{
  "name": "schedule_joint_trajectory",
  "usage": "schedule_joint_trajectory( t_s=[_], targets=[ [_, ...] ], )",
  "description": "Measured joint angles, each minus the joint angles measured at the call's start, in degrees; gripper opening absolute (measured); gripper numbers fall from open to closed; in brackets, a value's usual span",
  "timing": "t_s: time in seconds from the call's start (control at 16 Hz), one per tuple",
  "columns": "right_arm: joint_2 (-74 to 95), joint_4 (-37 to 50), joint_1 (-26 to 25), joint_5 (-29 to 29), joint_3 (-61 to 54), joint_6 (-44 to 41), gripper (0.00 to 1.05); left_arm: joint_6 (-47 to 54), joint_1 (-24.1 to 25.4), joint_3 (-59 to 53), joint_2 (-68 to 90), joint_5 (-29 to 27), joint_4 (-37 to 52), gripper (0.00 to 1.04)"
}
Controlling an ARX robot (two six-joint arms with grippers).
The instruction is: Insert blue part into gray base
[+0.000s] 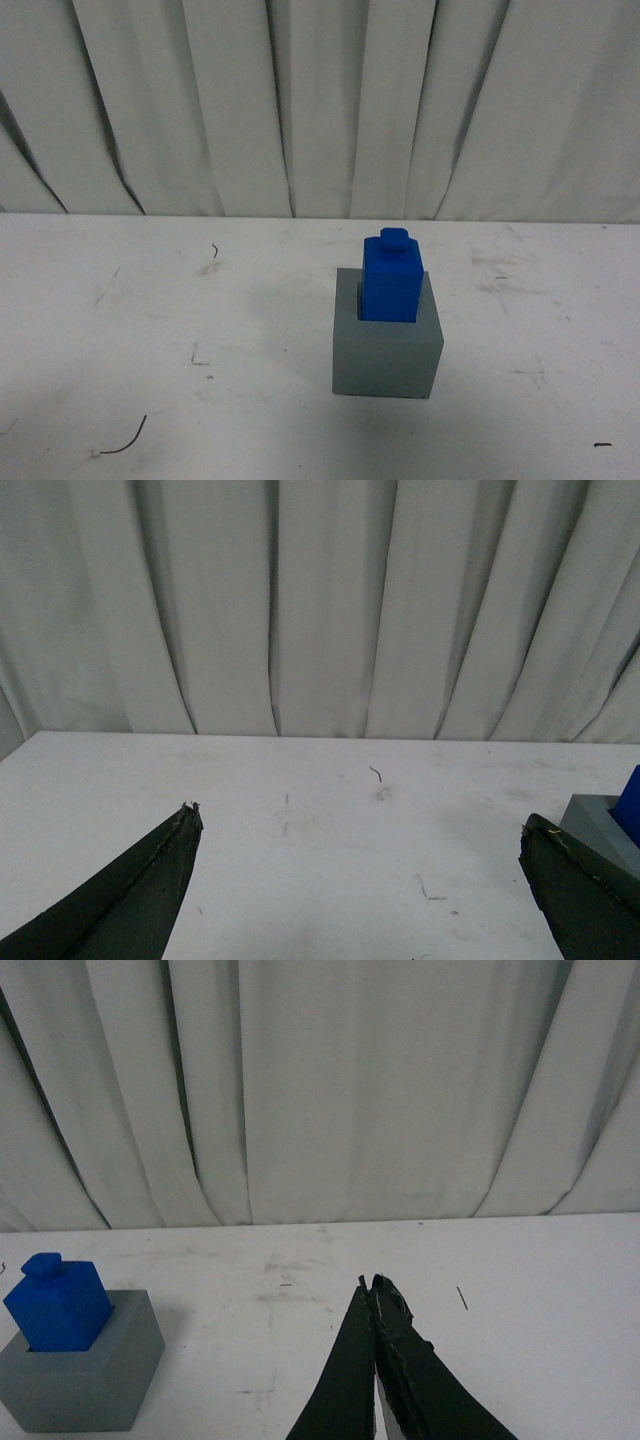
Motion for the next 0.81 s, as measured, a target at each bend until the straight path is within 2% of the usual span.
schedule_joint_trajectory(
  t_s=[0.12,0.81],
  targets=[
    [-1.7,0.9,0.0,0.0,-1.8,0.0,0.02,0.0,0.0,0.0,0.0,0.0,0.0,0.98],
    [-11.9,-9.6,0.0,0.0,-1.8,0.0,0.02,0.0,0.0,0.0,0.0,0.0,0.0,0.98]
  ],
)
